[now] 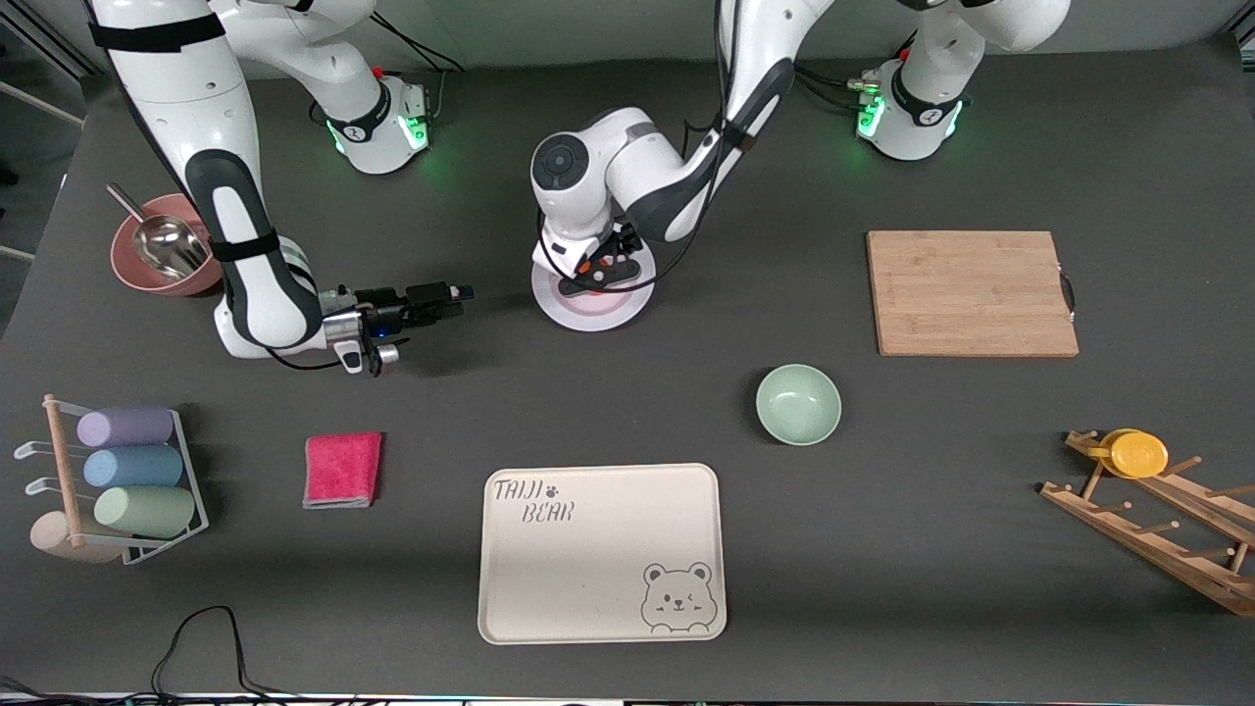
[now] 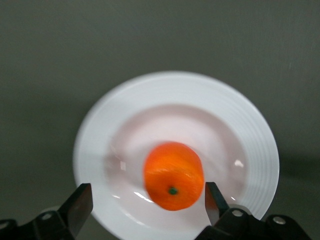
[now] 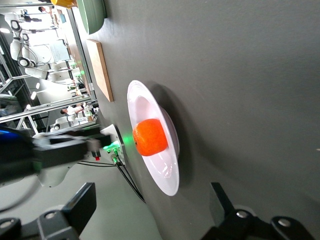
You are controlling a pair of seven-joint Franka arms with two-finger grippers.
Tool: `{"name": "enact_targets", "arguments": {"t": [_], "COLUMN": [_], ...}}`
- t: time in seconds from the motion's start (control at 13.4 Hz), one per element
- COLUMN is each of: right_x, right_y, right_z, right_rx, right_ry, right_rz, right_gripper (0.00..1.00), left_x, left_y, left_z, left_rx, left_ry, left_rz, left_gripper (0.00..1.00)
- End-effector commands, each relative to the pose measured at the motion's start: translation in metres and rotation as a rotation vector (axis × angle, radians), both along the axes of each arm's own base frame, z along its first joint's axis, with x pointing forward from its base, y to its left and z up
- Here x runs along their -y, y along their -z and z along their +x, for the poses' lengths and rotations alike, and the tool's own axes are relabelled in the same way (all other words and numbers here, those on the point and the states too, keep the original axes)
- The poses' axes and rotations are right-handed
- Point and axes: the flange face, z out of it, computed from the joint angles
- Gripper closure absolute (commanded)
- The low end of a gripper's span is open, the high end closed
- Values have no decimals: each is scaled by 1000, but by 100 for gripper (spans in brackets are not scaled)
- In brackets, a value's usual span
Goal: Place orange and plate with both arms
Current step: 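Lower the orange onto the white plate and open the left gripper, then withdraw the left gripper while the right gripper grasps the plate rim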
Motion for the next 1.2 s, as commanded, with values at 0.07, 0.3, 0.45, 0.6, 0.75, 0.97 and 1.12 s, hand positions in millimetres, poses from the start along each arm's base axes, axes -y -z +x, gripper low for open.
{"name": "enact_targets", "arguments": {"t": [0.07, 0.3, 0.45, 0.6, 0.75, 0.97, 1.12], "right_x": [-22, -42, -50, -60, -65, -76, -81], "right_y": [3, 13, 19, 26, 37, 58, 61], "right_z": [-11, -25, -31, -39, -44, -59, -62], "right_rx": [46, 63, 79, 96, 118, 145, 147], "right_ry": [29, 58, 80, 97, 105, 121, 132], "right_rz": [8, 10, 13, 17, 9, 17, 22], "right_gripper": [0, 0, 0, 0, 0, 0, 0], "left_x": [-93, -209, -279, -353, -417, -481, -529], "left_y": [-103, -160, -185, -203, -221, -238, -244], "left_z": [69, 140, 172, 196, 205, 206, 199], "left_rx": [-25, -65, -71, -77, -101, -102, -105], "left_ry": [68, 95, 104, 28, 94, 81, 130], "left_rz": [32, 11, -14, -36, -74, -79, -71], "left_gripper": [0, 0, 0, 0, 0, 0, 0]}}
